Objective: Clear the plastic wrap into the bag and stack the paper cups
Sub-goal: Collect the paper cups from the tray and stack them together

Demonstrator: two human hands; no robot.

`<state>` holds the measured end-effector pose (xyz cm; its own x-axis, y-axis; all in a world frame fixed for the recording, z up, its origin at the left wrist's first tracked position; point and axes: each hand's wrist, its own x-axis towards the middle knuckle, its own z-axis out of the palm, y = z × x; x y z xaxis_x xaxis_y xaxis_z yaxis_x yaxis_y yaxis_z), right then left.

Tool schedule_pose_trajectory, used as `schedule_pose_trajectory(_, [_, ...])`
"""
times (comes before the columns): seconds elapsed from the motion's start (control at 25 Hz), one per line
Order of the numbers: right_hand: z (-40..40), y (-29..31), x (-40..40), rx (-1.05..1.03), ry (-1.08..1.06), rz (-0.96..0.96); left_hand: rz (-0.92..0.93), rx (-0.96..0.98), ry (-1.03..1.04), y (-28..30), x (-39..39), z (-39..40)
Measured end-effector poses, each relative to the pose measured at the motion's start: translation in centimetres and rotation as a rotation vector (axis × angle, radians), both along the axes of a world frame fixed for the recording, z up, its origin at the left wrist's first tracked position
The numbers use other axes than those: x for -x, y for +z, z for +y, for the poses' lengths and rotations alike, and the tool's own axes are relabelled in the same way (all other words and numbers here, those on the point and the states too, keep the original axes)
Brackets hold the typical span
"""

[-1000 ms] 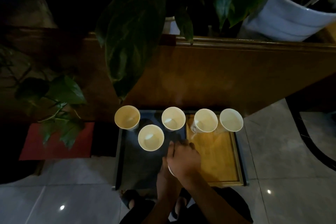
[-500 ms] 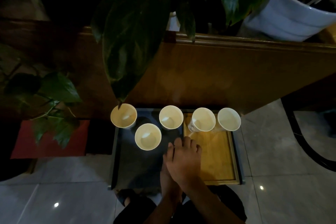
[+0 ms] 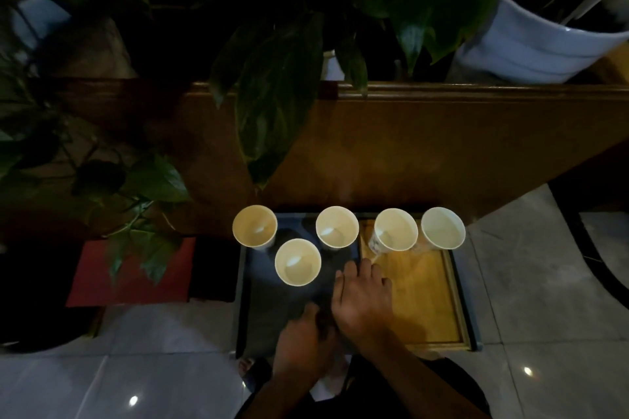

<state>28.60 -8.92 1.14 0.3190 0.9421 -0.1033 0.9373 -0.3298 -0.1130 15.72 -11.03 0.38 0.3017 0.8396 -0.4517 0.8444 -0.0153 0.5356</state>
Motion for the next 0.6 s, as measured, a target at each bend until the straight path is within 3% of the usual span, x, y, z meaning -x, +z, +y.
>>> schedule_pose_trajectory(0.08, [-0.2, 0.1, 0.0, -0.007, 0.012, -0.014, -0.096, -0.243, 0.088, 1.3, 1.9, 0.9])
schedule_pose_trajectory(0.12, [-0.3, 0.3, 0.0, 0.003, 0.014, -0.014, -0.048, -0.401, 0.054, 1.5, 3.0, 1.7])
schedule_pose_trajectory(0.2, [-0.2, 0.3, 0.0, 0.029, 0.002, -0.014, -0.014, -0.532, -0.031, 2.7, 4.0, 2.9])
schedule_pose_trajectory(0.44, [0.1, 0.1, 0.1, 0.059, -0.006, -0.028, 0.208, -0.515, -0.265, 2.5, 1.9, 7.7])
schedule_pose_trajectory(0.6, [0.1, 0.0, 0.0, 0.013, 0.007, -0.026, 0.320, -0.448, -0.293, 0.9, 1.0, 8.8])
